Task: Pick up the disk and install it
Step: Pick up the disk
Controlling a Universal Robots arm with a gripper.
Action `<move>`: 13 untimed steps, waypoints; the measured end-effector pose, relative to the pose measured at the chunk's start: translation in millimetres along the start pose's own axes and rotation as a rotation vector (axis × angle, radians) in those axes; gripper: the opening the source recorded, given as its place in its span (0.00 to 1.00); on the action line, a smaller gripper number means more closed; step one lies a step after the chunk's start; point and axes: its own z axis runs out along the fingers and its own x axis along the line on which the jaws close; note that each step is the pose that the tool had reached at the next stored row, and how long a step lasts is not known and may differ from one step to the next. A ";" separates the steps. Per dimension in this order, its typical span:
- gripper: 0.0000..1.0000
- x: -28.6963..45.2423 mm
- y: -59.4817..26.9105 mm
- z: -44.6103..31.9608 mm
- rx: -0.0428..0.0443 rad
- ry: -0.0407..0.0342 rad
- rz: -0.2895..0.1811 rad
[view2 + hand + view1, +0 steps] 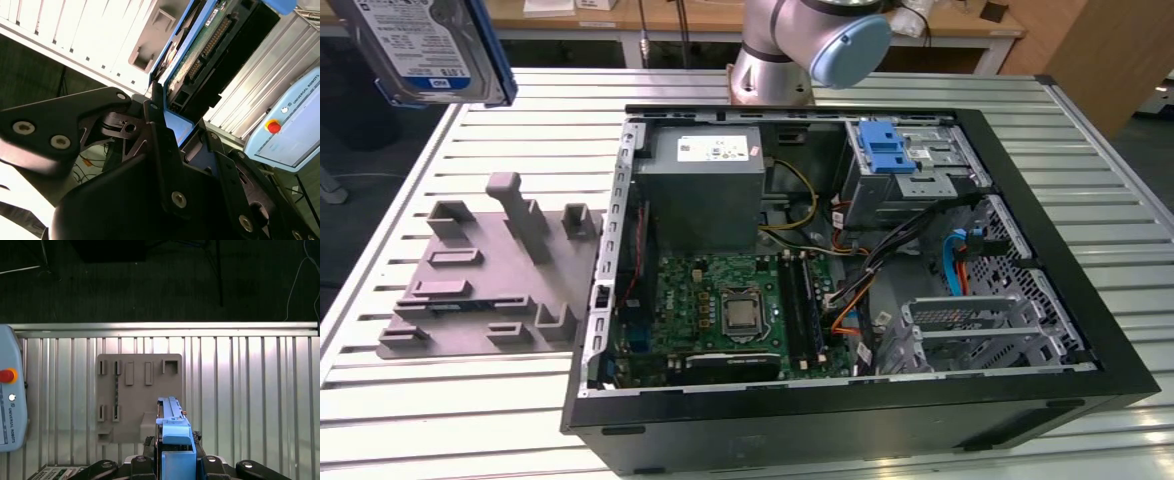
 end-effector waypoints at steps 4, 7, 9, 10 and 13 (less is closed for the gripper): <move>0.36 -0.1 -3.1 -0.1 0.0000 0.0000 0.000; 0.36 -0.1 -5.3 -0.1 0.0000 0.0000 0.000; 0.36 -0.2 -6.4 -0.2 -0.0001 0.0000 0.000; 0.36 -0.2 -7.1 -0.3 -0.0002 0.0001 0.000; 0.36 -0.2 -9.4 -0.2 0.0000 -0.0001 0.000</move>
